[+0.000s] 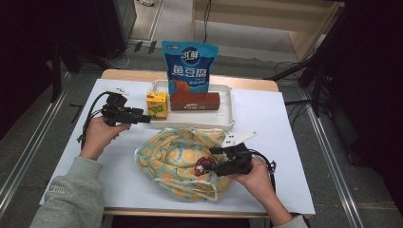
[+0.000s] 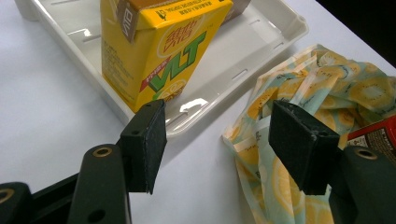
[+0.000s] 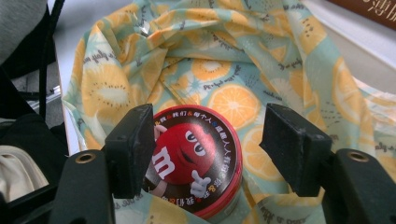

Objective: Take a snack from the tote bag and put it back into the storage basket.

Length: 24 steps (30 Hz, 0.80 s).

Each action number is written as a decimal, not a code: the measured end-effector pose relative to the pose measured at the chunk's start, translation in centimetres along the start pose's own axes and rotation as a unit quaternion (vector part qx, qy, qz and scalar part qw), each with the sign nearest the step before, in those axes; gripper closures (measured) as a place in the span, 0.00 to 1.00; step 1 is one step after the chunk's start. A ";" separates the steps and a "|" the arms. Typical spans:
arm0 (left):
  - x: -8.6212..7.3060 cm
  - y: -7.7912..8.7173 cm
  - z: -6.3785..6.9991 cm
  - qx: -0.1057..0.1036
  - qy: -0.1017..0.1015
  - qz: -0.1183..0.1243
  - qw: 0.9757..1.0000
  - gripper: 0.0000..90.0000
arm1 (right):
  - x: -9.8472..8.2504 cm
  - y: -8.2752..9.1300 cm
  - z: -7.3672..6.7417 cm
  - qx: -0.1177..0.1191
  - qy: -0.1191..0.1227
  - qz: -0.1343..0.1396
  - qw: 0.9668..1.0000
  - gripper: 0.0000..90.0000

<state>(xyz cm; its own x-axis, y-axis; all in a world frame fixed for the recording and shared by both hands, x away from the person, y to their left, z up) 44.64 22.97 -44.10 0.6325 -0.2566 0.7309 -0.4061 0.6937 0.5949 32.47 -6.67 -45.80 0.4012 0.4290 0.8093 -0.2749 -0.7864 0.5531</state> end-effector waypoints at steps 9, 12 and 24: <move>0.0 0.0 -0.1 0.001 0.000 -0.002 1.000 0.41 | -0.5 -0.4 -0.2 0.000 -0.001 -0.008 1.000 0.35; -0.1 0.0 -0.1 0.001 0.000 -0.002 1.000 0.41 | -0.7 -0.4 -0.4 0.003 -0.007 -0.010 1.000 0.33; 0.0 0.0 -0.1 0.001 0.002 -0.001 1.000 0.41 | -1.2 -0.7 -1.2 0.003 -0.001 -0.014 1.000 0.28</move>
Point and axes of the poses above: each handheld gripper's, and its own axes: y roughly backward along the jaws, x roughly out of its top, z roughly to its right, the point moved 7 cm from there along -y, roughly forward along the jaws, and after that the axes turned 4 degrees about z, right-handed, at the moved point
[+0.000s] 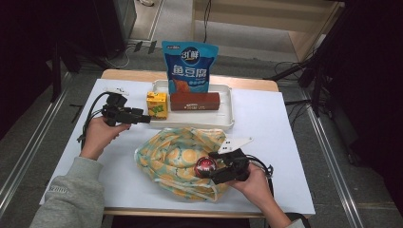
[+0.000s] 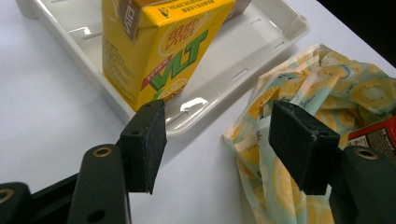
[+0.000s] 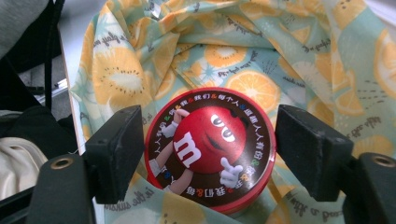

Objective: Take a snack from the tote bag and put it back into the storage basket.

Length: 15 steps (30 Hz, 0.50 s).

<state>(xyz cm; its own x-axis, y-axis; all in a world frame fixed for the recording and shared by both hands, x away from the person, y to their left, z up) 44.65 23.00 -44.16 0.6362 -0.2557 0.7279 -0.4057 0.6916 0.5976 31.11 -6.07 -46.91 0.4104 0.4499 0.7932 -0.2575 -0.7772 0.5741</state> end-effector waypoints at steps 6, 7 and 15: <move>0.1 0.1 -0.1 0.000 0.001 0.004 1.000 0.41 | -0.7 -0.6 -0.2 -0.010 0.001 -0.017 1.000 0.24; 0.1 0.1 -0.1 0.000 0.000 0.004 1.000 0.41 | -0.7 -0.8 -0.1 -0.010 0.002 -0.018 1.000 0.24; 0.1 -0.1 0.0 -0.001 0.000 0.001 1.000 0.41 | -1.5 -1.6 0.1 -0.013 0.003 -0.036 0.999 0.24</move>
Point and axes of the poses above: each handheld gripper's, and its own axes: y roughly backward along the jaws, x roughly out of its top, z roughly to its right, the point moved 7 cm from there along -y, roughly forward along the jaws, and after that the axes turned 4 degrees about z, right-handed, at the moved point
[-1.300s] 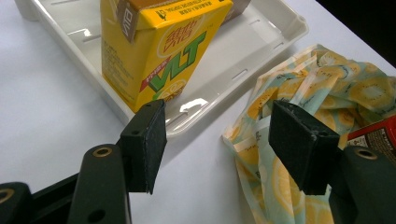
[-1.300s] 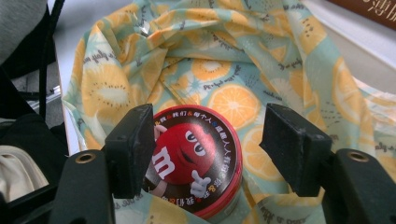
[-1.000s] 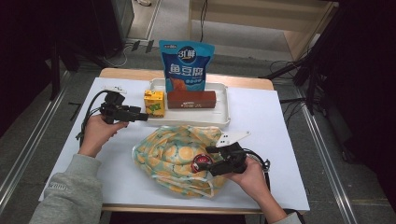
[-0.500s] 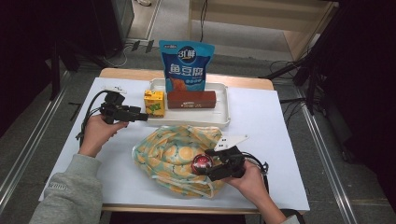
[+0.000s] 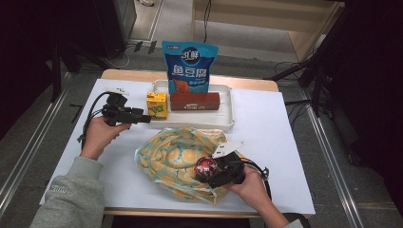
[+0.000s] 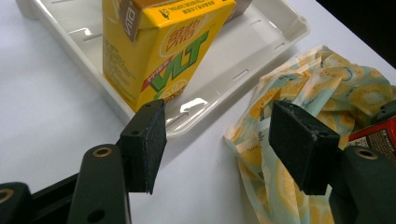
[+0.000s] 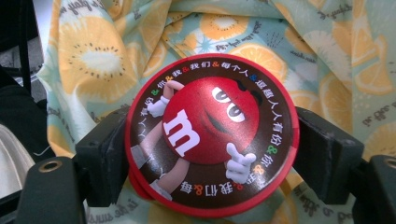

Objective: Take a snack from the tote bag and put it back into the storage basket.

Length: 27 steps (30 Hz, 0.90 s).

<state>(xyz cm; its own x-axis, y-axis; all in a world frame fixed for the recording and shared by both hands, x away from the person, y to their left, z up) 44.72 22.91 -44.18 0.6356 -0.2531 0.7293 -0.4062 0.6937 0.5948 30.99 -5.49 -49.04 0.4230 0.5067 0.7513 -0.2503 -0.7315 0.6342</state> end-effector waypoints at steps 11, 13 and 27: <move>0.1 0.1 0.0 0.001 -0.001 0.003 1.000 0.41 | -0.1 -0.7 0.1 0.000 0.006 0.000 1.000 0.25; 0.1 0.1 -0.1 0.000 -0.001 0.004 1.000 0.41 | 0.2 -0.4 0.2 -0.007 0.013 0.004 1.000 0.27; 0.2 0.3 -0.1 0.000 -0.001 0.007 1.000 0.41 | 1.3 0.3 0.5 0.007 0.005 0.014 1.000 0.29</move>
Point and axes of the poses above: each handheld gripper's, and its own axes: y roughly backward along the jaws, x roughly out of its top, z roughly to its right, the point moved 7 cm from there along -y, roughly forward along the jaws, and after that the axes turned 4 degrees about z, right-handed, at the moved point
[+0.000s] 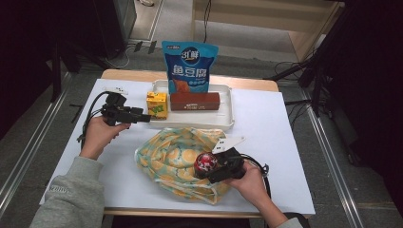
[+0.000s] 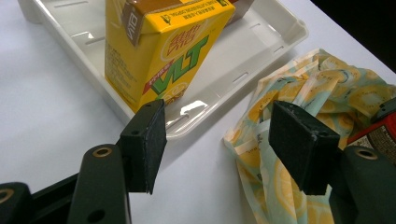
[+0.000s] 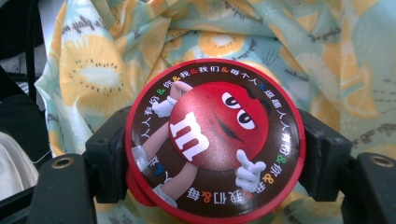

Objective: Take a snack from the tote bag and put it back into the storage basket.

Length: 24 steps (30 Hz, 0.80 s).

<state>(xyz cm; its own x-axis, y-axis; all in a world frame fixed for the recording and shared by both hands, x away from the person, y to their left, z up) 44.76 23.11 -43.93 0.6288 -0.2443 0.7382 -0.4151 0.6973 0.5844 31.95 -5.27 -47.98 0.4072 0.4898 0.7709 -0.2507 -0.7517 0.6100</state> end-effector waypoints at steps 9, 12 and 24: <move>0.0 -0.1 0.1 -0.001 0.000 -0.002 1.000 0.41 | 0.9 0.7 0.5 -0.007 -0.004 0.012 1.000 0.29; 0.0 -0.1 0.0 -0.002 0.000 0.000 1.000 0.41 | 1.2 0.9 0.7 -0.008 -0.002 0.015 1.000 0.29; -0.1 0.0 0.0 -0.006 0.004 -0.004 1.000 0.41 | 2.9 1.0 1.1 -0.004 0.001 0.020 1.000 0.29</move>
<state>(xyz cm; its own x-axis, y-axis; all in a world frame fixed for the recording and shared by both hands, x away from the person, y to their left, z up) 44.69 23.08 -44.00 0.6370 -0.2446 0.7310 -0.4026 0.7031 0.5862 33.86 -5.06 -45.32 0.3945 0.4599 0.7955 -0.2747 -0.7671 0.5797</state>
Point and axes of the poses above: each handheld gripper's, and its own axes: y roughly backward along the jaws, x roughly out of its top, z roughly to its right, the point moved 7 cm from there along -y, roughly forward along the jaws, and after that the axes turned 4 degrees about z, right-handed, at the moved point
